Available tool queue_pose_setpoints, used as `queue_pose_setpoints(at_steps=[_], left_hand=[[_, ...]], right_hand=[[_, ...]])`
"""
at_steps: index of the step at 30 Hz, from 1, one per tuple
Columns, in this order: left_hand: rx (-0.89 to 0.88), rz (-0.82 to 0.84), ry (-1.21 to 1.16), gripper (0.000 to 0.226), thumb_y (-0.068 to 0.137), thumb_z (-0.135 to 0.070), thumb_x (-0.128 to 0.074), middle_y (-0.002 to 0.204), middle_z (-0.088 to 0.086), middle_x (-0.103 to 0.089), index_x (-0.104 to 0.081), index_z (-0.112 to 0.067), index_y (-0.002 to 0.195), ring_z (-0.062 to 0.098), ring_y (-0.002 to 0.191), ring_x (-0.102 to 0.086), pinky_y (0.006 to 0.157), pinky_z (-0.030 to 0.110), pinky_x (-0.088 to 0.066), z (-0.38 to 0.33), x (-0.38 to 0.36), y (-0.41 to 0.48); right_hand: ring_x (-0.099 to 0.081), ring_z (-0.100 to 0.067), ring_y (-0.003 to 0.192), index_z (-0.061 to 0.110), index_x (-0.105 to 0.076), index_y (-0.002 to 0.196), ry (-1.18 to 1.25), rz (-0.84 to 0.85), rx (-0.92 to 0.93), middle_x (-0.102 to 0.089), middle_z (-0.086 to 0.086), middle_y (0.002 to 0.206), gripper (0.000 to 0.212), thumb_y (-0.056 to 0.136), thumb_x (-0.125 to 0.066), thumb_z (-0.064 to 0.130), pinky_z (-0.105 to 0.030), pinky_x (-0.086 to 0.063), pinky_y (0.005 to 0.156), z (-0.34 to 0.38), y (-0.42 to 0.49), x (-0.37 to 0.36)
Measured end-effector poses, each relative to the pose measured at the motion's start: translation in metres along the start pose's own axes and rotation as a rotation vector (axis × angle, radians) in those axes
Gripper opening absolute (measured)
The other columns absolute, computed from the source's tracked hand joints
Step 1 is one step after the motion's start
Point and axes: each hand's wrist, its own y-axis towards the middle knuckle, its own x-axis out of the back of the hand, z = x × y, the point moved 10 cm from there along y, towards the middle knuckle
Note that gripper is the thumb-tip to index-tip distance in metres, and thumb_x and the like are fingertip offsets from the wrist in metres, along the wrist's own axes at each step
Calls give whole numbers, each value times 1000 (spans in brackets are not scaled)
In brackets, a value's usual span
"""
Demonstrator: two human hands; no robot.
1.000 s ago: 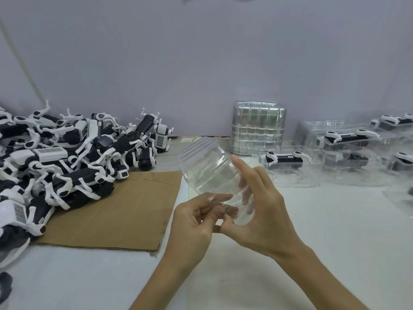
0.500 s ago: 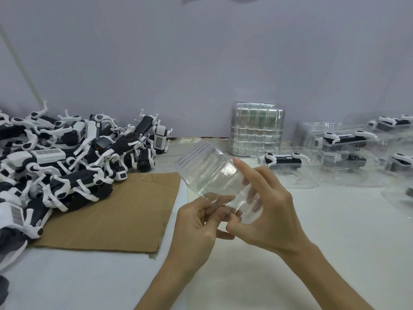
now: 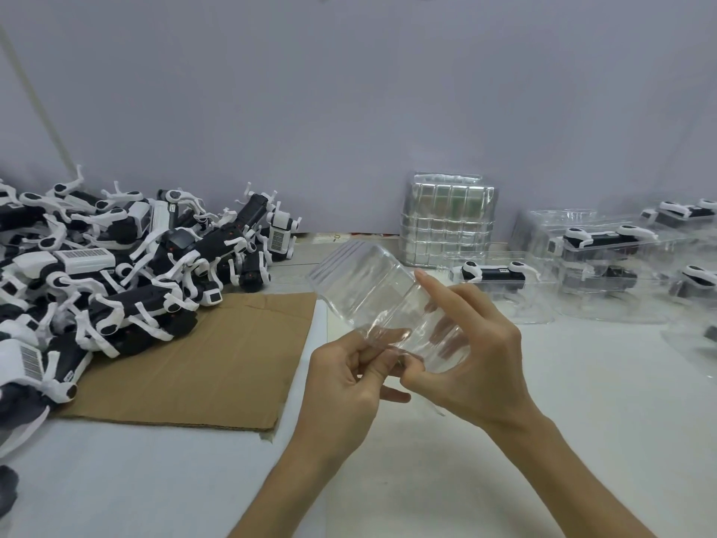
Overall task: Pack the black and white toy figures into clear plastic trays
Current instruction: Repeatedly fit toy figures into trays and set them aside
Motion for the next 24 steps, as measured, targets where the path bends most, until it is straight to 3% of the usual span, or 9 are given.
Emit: queue_pose_setpoints(at_steps=[5,7,10,13,17,20,24], left_hand=[[81,-17,-150,20,97,3,-54,91,17,-75,-70,-8,101,30,91,-74,71,29,-60,16,11,-4],[115,18,-217,15,94,-14,-62,101,15,-75,-74,-18,102,30,101,-72,79,31,-58,17,11,-2],[165,187,-259,31,88,-29,-64,116,12,-72,-71,-19,117,30,109,-69,84,33,-57,18,-5,-2],[177,231,-231,30,94,-22,-59,122,10,-70,-69,-22,122,30,111,-68,85,33,-57,21,-11,-4],[180,207,-183,32,93,-18,-52,116,4,-73,-75,-30,110,31,101,-72,81,32,-58,22,-8,-2],[162,222,-116,34,94,-18,-50,111,-1,-75,-76,-37,105,28,96,-74,78,30,-59,19,-8,1],[155,214,-79,38,98,-7,-46,110,0,-75,-75,-30,103,28,94,-74,76,29,-59,17,-4,3]], right_hand=[[-62,-15,89,27,-50,142,225,178,-77,-62,8,107,76,71,-80,28,-23,-51,77,-1,-11,-29],[-66,-17,94,29,-57,133,371,179,-214,-67,8,108,61,77,-80,34,-21,-52,78,-13,-10,-31],[-72,-17,84,35,-69,109,558,226,-390,-74,4,95,32,80,-78,26,-23,-57,70,-26,-10,-34],[-74,-22,81,29,-72,99,626,323,-451,-76,-2,91,23,79,-81,23,-32,-61,71,-27,-11,-39],[-73,-20,72,25,-77,89,638,312,-465,-73,3,85,18,79,-80,10,-24,-56,66,-32,-5,-29],[-72,-17,65,14,-78,90,673,279,-491,-69,5,76,19,72,-80,16,-21,-55,63,-37,-3,-22],[-71,-22,64,14,-79,88,679,233,-509,-70,0,77,20,68,-79,17,-21,-55,61,-41,0,-17]])
